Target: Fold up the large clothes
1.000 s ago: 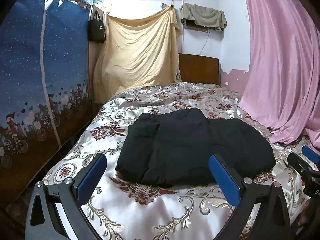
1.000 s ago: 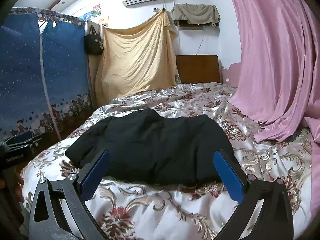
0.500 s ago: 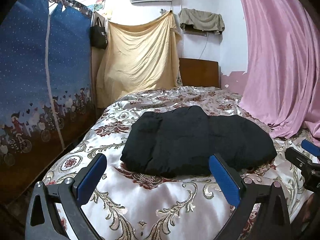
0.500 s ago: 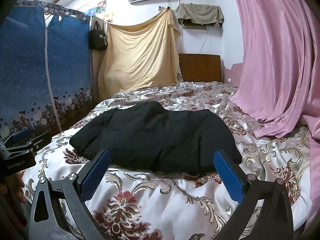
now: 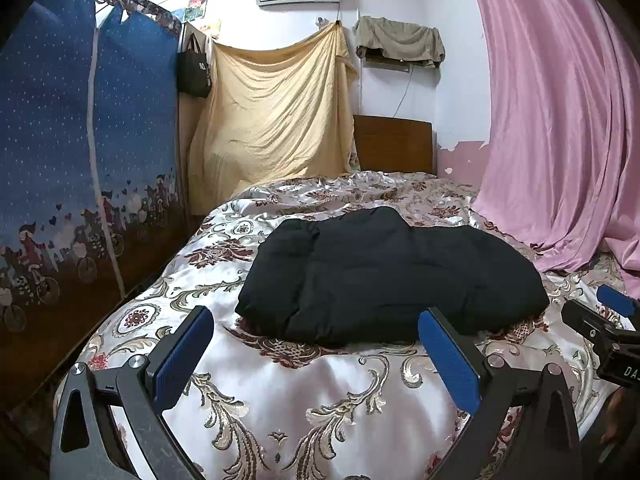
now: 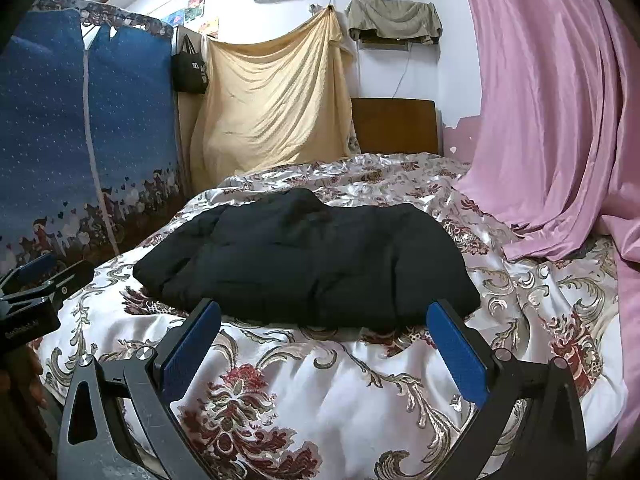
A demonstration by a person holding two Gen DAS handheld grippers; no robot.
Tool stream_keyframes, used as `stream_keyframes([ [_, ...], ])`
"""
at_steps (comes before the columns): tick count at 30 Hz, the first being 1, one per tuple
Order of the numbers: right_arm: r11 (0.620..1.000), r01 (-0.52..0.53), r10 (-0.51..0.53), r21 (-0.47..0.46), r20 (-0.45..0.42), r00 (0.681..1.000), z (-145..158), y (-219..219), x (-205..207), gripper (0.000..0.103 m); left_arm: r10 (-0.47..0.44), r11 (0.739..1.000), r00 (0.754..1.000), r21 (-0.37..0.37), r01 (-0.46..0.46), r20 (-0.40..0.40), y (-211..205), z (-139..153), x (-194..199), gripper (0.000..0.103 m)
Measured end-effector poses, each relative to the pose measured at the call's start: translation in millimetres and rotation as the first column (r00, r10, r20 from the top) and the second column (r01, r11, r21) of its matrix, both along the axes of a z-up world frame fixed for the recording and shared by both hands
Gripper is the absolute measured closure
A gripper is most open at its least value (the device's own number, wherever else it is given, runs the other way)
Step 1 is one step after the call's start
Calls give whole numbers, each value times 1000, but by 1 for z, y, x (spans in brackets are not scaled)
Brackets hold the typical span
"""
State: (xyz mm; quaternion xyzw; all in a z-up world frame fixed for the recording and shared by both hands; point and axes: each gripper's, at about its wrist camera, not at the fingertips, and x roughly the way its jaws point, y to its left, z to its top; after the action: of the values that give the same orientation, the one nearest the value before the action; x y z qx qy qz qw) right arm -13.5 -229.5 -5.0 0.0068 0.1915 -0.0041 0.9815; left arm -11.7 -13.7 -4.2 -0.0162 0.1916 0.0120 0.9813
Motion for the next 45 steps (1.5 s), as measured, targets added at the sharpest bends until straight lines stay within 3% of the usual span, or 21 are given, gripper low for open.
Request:
stream_keyframes([
  [45,1000,-4,4,0,-13,1000,-3,0,4,2,1,1000,1000,-2,-1,18,2,3,-1,0],
])
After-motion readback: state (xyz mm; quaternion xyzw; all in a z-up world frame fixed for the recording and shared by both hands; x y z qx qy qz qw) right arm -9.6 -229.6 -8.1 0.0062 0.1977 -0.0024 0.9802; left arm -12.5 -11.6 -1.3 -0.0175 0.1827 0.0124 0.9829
